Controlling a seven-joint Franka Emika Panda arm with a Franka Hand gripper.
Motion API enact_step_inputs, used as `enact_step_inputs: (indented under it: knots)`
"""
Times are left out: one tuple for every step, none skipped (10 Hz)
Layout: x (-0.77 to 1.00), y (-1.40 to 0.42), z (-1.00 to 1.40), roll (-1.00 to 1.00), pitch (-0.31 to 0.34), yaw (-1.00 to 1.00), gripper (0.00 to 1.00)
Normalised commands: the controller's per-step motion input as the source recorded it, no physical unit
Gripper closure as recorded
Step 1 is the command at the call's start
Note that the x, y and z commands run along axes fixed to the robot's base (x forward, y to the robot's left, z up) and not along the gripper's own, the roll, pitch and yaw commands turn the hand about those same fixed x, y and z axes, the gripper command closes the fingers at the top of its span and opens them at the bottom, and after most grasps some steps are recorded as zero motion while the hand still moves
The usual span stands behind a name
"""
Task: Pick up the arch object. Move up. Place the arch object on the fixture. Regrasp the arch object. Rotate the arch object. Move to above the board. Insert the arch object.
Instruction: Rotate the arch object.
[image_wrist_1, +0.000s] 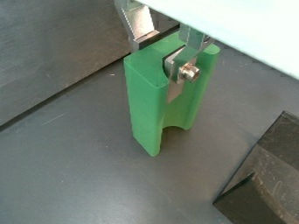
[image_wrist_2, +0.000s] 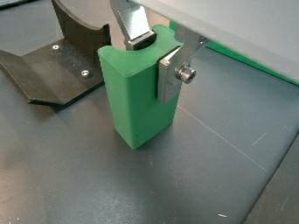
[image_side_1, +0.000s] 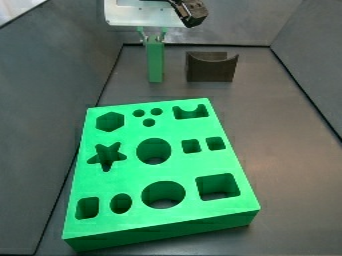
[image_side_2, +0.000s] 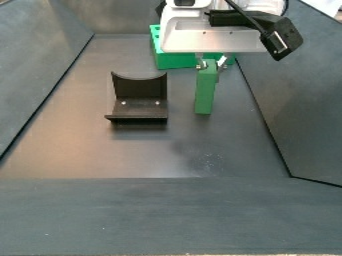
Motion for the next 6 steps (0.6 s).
enact_step_inputs:
  knots:
    - [0.01, 0.03, -0.23, -0.13, -0.060, -0.04, 1.00]
    - [-0.01, 0.03, -0.23, -0.14, -0.042, -0.03, 1.00]
    - [0.00, 0.03, -0.23, -0.14, -0.044, -0.03, 1.00]
    - [0.00, 0.03, -0.23, -0.14, -0.045, -0.03, 1.00]
    - [0.00, 0.00, 0.00, 0.06, -0.045, -0.03, 0.00]
    - [0.00, 0.00, 1.00, 0.06, -0.046, -0.02, 0.00]
